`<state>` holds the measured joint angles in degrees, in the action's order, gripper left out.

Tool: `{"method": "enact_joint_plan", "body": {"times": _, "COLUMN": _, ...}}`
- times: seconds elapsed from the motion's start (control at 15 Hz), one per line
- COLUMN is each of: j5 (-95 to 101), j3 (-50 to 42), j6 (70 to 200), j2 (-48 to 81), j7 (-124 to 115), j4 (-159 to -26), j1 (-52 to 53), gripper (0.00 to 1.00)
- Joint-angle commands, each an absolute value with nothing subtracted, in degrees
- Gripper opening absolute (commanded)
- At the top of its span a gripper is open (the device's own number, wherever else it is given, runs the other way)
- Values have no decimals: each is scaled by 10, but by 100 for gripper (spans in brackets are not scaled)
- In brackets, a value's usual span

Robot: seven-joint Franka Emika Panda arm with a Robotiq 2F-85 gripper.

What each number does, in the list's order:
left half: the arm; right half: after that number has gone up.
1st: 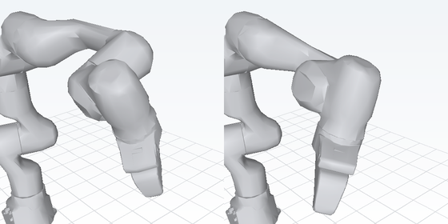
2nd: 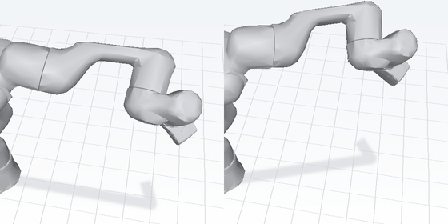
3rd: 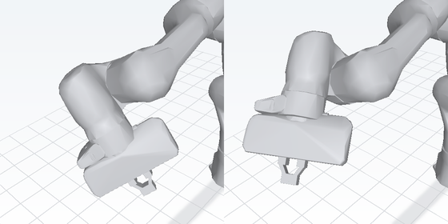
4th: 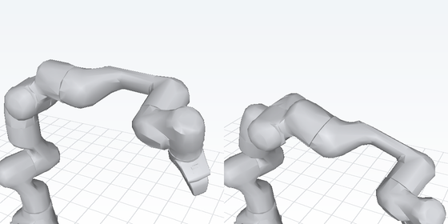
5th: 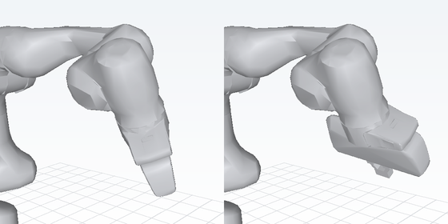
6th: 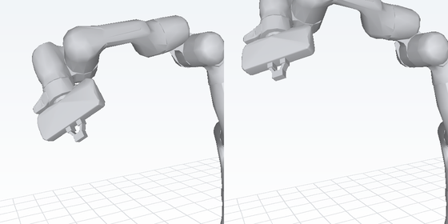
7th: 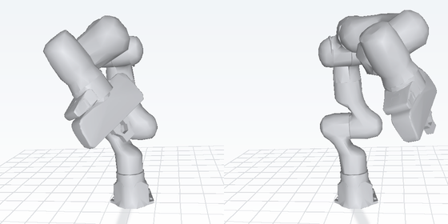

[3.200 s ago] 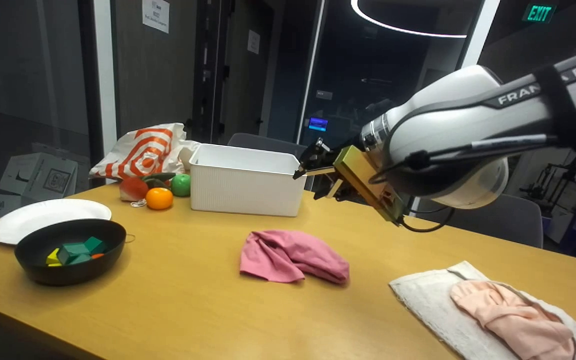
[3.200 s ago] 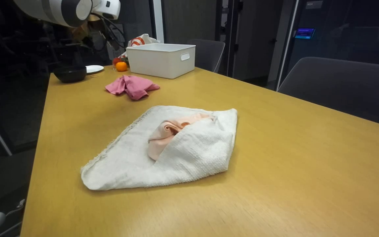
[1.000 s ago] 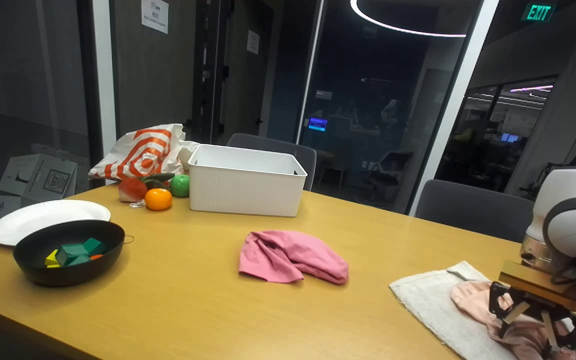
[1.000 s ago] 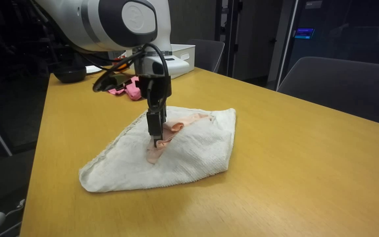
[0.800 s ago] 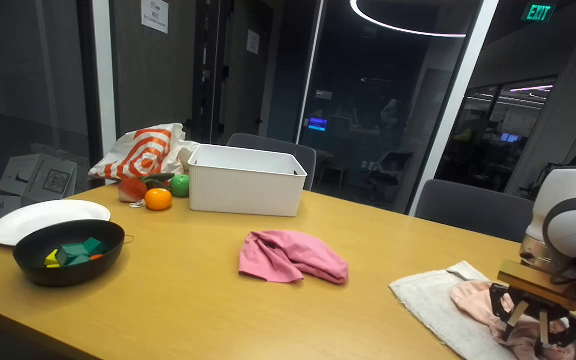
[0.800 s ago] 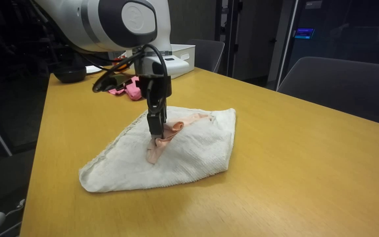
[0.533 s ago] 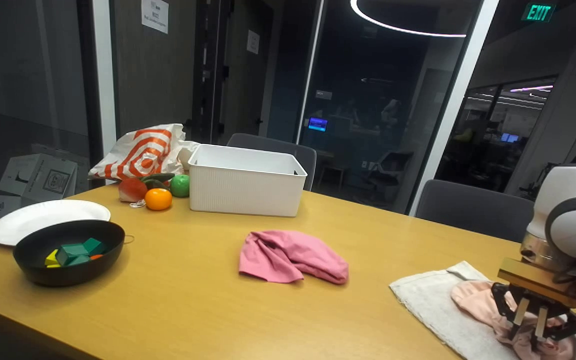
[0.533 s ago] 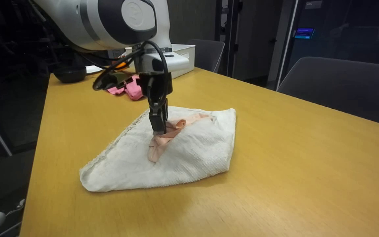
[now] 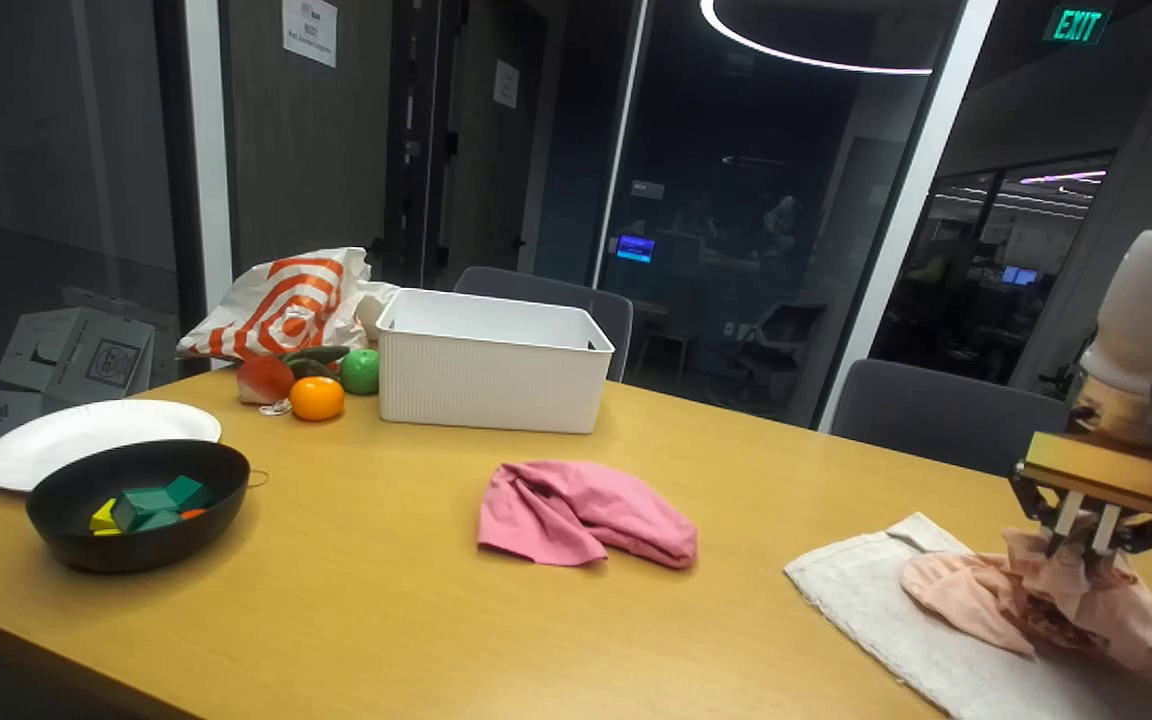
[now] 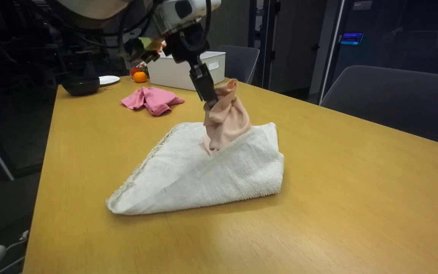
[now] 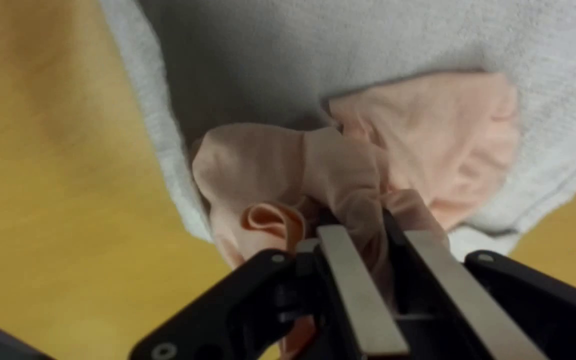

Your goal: Unfold the towel, then remove the peach and pinks shirts from the towel

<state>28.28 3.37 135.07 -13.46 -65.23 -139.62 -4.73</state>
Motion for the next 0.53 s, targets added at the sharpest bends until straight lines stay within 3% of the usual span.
{"method": "enact_joint_plan", "body": {"times": 0.0, "j5": 330, "j3": 58, "j6": 1364, "j2": -173, "j7": -672, "j4": -1351, "j1": -54, "gripper": 9}}
{"method": "enact_joint_plan", "body": {"times": 0.47, "j5": 202, "j3": 73, "j6": 1476, "j2": -190, "j7": -627, "j4": -1285, "j1": -13, "gripper": 9}}
